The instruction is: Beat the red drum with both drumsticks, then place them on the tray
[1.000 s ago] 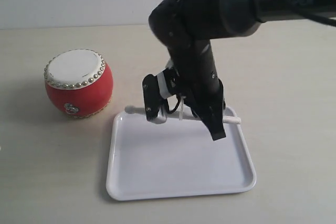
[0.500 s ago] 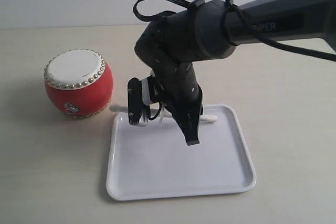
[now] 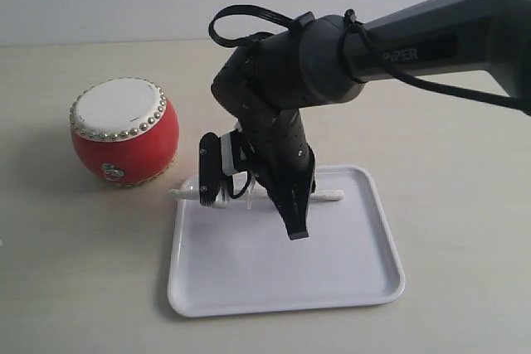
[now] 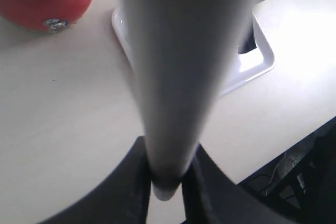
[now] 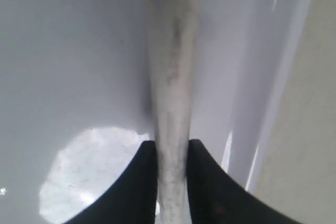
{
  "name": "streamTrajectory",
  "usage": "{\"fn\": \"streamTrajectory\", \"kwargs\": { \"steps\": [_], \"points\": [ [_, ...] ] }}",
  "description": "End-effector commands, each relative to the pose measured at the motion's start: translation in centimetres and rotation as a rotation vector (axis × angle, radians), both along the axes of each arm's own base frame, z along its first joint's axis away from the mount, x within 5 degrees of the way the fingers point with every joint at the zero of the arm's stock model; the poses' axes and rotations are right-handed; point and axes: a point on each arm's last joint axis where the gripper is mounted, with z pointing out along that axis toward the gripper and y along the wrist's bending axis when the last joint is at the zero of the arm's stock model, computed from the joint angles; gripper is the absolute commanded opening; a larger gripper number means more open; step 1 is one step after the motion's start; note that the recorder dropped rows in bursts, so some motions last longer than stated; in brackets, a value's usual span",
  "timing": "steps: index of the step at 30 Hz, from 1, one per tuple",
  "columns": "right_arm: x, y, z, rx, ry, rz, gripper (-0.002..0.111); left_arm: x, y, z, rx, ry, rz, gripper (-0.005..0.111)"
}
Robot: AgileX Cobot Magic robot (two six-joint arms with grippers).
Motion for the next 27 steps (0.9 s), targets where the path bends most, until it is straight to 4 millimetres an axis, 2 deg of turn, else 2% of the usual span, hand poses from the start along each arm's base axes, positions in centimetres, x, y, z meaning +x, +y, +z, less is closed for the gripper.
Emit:
{"fn": "streamTrajectory", "kwargs": {
  "steps": [1,5,10,13,16,19,24,27],
  "points": [
    [0.0,0.2,0.0,0.023,-0.014,-0.033,0.022,-0.2,-0.2,0.0,-0.018,-0.003,-0.007,0.0],
    [0.3,-0.2,0.1,0.005,-0.068,-0.125,0.044,-0.2,-0.2,0.0,-0.017,0.001,-0.008,0.0],
    [-0.4,-1.3,0.5,-0.1,-0.035,-0.253,0.047,-0.2,-0.2,0.0,-0.017,0.001,-0.008,0.0],
    [-0.6,-1.3,1.1,-0.078,-0.04,-0.308,0.046,-0.2,-0.2,0.0,-0.027,0.002,-0.009,0.0],
    [-2.0,-1.4,4.2,-0.012,0.035,-0.39,0.046,-0.1,-0.4,0.1,-0.051,0.001,-0.005,0.0],
    [-3.3,-1.0,6.9,0.124,0.141,-0.4,0.046,0.3,-0.4,-0.6,-0.058,-0.012,0.02,0.0],
    [-6.4,-0.4,11.3,0.443,0.422,-0.353,0.046,1.8,-0.7,-3.7,-0.075,0.101,0.061,0.0],
    [-8.3,-0.3,12.8,0.575,0.536,-0.295,0.046,2.6,-1.3,-5.0,-0.123,0.163,0.055,0.0]
  ]
}}
